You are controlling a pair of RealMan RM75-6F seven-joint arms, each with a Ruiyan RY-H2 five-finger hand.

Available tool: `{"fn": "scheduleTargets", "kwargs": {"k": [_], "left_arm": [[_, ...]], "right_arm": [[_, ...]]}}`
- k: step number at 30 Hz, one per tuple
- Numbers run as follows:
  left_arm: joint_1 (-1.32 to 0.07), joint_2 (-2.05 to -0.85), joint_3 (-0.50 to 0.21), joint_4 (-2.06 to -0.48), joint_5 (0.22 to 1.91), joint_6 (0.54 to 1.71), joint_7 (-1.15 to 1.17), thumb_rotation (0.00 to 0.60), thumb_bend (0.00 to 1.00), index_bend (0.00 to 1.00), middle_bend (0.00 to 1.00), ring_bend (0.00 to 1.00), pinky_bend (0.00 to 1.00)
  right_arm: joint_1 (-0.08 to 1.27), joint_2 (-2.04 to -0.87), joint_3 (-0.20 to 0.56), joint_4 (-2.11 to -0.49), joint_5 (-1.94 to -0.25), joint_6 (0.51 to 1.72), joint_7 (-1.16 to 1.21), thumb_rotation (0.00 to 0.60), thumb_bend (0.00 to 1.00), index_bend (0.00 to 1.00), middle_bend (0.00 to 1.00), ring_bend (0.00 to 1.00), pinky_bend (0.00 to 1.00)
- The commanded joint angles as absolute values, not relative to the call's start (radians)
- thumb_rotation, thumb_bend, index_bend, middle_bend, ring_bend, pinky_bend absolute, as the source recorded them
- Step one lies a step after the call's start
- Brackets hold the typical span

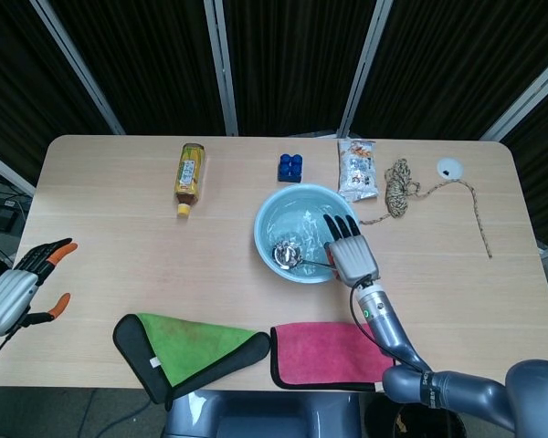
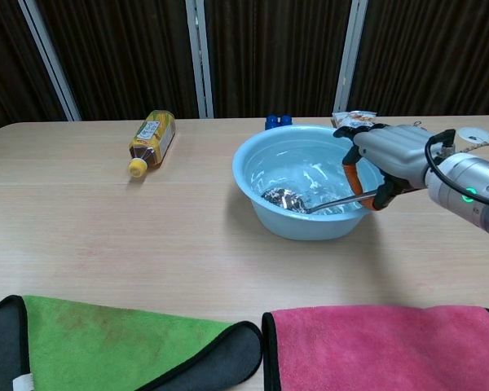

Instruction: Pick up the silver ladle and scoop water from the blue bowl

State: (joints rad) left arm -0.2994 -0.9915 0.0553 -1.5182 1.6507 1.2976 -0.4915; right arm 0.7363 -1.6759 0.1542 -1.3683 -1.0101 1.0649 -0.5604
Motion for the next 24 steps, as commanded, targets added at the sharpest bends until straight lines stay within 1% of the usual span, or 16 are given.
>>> {"fn": "scheduleTargets", "kwargs": {"k": [1, 13, 19, 24], "left_arm": [[-0.299, -0.991, 0.056, -1.518, 1.653, 1.3, -0.492, 0.6, 0.47, 0.0, 0.0, 0.0, 0.0], [-0.296, -0.989, 0.064, -1.522, 1.666, 1.316, -0.491, 0.6, 0.47, 0.0, 0.0, 0.0, 0.0], [-0.295, -0.989, 0.066, -1.521, 1.669, 1.321, -0.492, 0.6, 0.47, 0.0, 0.0, 0.0, 0.0], [-0.291, -0.99, 0.067, -1.524, 1.671, 1.329, -0.484, 0.6, 0.47, 0.0, 0.0, 0.0, 0.0]], "right_arm": [[0.732, -1.66, 0.165, -1.4, -1.016, 1.081, -0.571, 0.6, 0.39, 0.65, 0.01, 0.0, 0.0], [0.706, -1.564, 0.21, -1.585, -1.045, 1.17, -0.59, 0.6, 0.39, 0.65, 0.01, 0.0, 0.0], [0.691, -1.522, 0.216, -1.651, -1.058, 1.203, -0.605, 0.6, 0.39, 0.65, 0.01, 0.0, 0.0], [0.685, -1.48, 0.219, -1.696, -1.034, 1.213, -0.65, 0.6, 0.39, 0.65, 0.01, 0.0, 0.0]]}}
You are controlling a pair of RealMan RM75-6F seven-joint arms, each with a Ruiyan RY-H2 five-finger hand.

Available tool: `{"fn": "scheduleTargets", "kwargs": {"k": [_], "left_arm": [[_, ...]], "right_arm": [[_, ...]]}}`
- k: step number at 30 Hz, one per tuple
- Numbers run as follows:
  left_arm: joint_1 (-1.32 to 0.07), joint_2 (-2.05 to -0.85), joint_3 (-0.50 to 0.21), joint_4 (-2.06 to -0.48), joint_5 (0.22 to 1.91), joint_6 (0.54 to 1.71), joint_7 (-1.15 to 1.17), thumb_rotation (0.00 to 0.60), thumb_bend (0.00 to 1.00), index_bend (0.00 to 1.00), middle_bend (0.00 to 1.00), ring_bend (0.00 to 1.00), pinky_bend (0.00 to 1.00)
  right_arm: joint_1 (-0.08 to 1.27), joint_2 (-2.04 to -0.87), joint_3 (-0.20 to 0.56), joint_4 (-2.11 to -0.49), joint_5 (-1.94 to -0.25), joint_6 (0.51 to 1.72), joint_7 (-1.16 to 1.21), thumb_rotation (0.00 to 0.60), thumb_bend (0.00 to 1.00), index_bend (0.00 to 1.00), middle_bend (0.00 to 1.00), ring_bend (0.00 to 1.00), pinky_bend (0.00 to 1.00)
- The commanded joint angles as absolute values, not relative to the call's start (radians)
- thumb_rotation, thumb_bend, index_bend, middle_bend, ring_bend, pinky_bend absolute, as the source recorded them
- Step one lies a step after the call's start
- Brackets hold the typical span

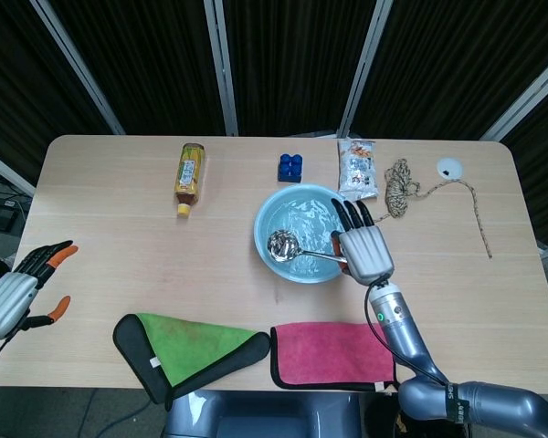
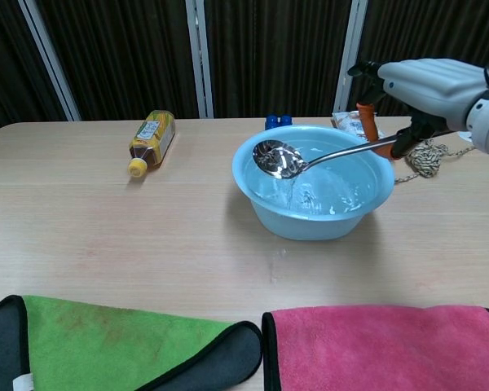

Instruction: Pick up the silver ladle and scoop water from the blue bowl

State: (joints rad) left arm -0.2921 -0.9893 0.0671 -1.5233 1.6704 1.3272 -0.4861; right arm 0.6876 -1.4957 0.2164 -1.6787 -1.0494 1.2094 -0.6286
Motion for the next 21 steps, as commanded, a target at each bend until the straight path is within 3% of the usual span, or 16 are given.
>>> {"fn": "scheduleTargets", "kwargs": {"k": [1, 21], "left_arm": [[-0.291, -0.99, 0.068, -1.525, 1.67, 1.329, -0.482, 0.6, 0.47, 0.0, 0.0, 0.0, 0.0], [-0.276, -0.992, 0.064, -1.502, 1.645, 1.339, -0.473, 0.6, 0.47, 0.0, 0.0, 0.0, 0.0]], "right_arm": [[0.686, -1.478, 0.219, -1.698, -1.03, 1.212, -0.655, 0.6, 0.39, 0.65, 0.01, 0.0, 0.0], [0.724, -1.493, 0.214, -1.64, -0.94, 1.159, -0.702, 0.6, 0.39, 0.65, 0.01, 0.0, 0.0]]}}
